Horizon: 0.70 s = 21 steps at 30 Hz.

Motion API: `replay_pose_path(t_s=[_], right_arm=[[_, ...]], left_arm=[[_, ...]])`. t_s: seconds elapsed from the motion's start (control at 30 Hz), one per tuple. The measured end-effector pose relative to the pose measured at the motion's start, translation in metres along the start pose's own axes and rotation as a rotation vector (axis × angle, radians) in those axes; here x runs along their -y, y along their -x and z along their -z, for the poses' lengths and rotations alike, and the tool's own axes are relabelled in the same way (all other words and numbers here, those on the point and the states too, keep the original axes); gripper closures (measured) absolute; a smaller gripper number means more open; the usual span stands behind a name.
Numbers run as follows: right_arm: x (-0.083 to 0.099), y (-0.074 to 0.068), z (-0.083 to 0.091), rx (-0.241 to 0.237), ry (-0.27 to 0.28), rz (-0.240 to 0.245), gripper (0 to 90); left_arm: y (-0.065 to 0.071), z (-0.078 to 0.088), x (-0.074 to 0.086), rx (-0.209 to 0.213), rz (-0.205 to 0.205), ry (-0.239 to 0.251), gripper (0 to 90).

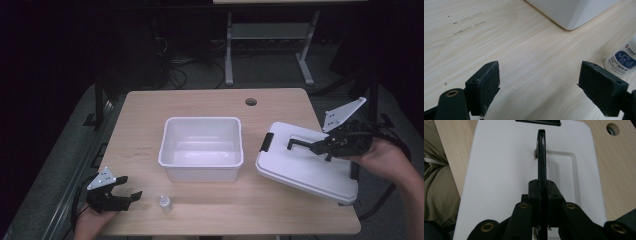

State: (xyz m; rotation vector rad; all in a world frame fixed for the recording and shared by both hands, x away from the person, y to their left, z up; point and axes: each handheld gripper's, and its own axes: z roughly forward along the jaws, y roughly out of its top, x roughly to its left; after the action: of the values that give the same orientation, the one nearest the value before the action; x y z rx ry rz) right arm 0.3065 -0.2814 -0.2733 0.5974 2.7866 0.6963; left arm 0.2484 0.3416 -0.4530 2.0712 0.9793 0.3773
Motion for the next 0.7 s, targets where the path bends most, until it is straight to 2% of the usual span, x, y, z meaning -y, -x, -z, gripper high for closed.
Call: replay_pose_path(t_s=[0.7], right_arm=[[0.030,-0.005,-0.050,-0.045,-0.012,-0.027,84.1]], left_arm=[[0.001,0.001,0.001,-0.003,-0.002,-0.004,17.0]])
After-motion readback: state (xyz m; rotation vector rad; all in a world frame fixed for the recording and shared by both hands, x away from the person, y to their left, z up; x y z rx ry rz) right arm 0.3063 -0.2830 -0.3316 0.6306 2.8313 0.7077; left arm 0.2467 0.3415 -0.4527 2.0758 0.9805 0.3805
